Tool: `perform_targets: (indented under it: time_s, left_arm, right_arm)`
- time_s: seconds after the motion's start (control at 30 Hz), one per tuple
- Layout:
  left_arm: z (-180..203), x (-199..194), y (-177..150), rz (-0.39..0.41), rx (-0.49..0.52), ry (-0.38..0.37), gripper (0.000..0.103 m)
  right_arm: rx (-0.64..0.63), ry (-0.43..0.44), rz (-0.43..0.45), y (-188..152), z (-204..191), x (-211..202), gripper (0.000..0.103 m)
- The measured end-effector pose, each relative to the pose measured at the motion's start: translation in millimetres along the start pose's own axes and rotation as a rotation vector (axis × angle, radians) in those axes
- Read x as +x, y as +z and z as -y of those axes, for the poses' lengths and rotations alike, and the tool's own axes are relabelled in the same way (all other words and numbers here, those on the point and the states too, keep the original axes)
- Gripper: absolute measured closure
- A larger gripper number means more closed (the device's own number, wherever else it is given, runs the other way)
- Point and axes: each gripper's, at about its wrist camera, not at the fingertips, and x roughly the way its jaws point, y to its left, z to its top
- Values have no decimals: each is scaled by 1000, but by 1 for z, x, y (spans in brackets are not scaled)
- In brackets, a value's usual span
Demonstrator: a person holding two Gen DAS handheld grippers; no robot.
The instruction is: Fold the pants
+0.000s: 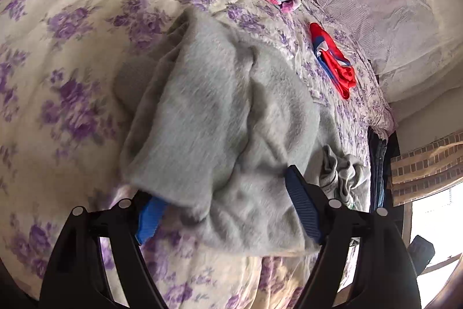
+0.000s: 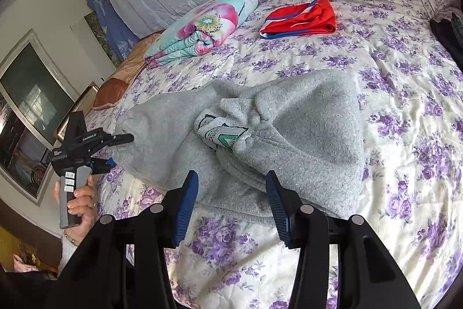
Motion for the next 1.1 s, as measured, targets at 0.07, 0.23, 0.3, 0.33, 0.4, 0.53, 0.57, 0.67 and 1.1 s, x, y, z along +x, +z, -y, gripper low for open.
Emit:
perform_targets:
  time_s: [0.07, 0.23, 0.3, 0.33, 0.4, 0.53, 0.57, 0.67, 1.1]
  left_arm:
    - [11, 10, 13, -6, 25, 38, 63]
    - [46, -19, -1, 127, 206, 89, 76]
    - [57, -31, -15, 177, 278, 117, 76]
    - [61, -34, -20, 192, 303, 130, 76]
    - [64, -37, -25, 207, 330, 148, 76]
    - [57, -36, -19, 192, 312, 122, 76]
    - [54, -36, -17, 184, 303, 112, 76]
    - [46, -32, -13, 162, 278, 83, 76]
    - [39, -24, -8, 136, 275, 74, 76]
  right_arm:
    - [5, -12, -15, -2, 0, 5, 54]
    - [-1, -26, -73, 0, -6, 21, 54]
    - [3, 20, -118, 11, -13, 33, 54]
    - [-5, 46, -136, 18, -19, 39, 54]
    - [-58, 84, -152, 35, -38, 54, 49]
    - [-139, 105, -190, 72, -74, 101, 48]
    - [-151, 103, -206, 79, -80, 115, 51]
    - [-166, 53, -274, 89, -90, 155, 78]
    - [-140, 25, -382, 80, -90, 199, 78]
